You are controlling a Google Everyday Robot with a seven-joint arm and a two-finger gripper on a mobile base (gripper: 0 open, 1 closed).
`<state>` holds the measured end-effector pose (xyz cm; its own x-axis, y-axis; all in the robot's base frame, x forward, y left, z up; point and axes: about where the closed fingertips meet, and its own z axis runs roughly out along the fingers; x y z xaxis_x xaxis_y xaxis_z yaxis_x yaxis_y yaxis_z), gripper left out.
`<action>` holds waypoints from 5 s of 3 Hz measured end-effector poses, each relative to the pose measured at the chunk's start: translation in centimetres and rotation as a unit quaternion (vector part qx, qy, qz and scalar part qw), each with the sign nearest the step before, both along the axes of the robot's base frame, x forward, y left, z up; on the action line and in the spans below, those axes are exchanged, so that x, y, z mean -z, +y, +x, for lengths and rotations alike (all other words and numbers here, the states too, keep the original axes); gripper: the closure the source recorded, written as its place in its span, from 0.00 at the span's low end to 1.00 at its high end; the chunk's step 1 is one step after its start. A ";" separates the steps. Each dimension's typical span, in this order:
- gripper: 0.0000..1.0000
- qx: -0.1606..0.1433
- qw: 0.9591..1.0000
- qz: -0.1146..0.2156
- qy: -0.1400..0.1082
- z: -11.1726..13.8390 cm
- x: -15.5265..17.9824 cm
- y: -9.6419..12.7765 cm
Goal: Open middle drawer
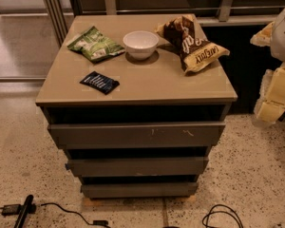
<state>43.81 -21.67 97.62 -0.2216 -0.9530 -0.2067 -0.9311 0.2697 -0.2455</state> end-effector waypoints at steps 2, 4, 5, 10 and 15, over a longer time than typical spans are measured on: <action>0.00 -0.015 1.000 0.005 -0.004 -0.6 1.6 1.0; 0.00 -0.097 0.992 0.081 -0.007 -2.8 13.3 4.4; 0.00 -0.087 0.992 0.095 -0.005 -3.2 16.9 4.2; 0.00 -0.007 0.991 0.134 0.022 -1.0 27.5 5.7; 0.00 -0.023 0.969 0.246 0.000 0.2 39.3 9.9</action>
Offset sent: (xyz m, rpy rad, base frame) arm -0.0251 0.0425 -0.0793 0.0502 0.0039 0.1543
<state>43.98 -11.81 58.36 -0.1805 -0.7477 -0.6391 -0.9451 0.3117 -0.0977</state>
